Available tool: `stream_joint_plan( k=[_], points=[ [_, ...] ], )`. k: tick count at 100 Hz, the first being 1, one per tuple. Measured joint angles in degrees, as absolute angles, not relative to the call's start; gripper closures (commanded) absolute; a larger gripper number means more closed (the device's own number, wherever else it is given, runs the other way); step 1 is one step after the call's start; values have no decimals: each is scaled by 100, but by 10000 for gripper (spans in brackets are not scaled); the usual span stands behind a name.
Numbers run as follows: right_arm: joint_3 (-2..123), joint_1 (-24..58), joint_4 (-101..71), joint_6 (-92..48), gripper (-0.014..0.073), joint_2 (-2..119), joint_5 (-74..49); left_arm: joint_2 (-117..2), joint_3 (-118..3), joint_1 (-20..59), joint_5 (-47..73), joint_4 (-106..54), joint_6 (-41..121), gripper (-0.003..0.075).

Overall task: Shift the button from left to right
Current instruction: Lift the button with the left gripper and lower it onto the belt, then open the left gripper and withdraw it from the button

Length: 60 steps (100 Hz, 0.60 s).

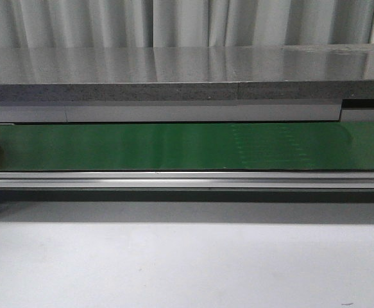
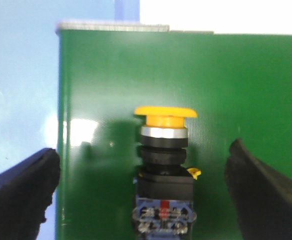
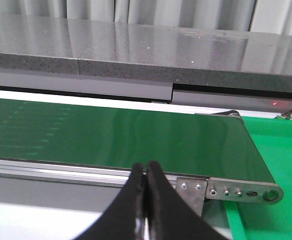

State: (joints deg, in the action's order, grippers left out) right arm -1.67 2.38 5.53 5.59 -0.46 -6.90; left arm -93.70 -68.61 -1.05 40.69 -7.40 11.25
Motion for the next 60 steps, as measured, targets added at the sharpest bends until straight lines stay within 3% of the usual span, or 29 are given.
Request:
stream_joint_plan(
  k=[23, 60],
  points=[
    [-167, 238, 553, 559, 662, -46, -690, -8202, -6505, -56, 3751, -757, 1125, 88],
    [-167, 238, 553, 559, 662, -46, -690, -5412, -4175, 565, 2432, -875, 1125, 88]
  ],
)
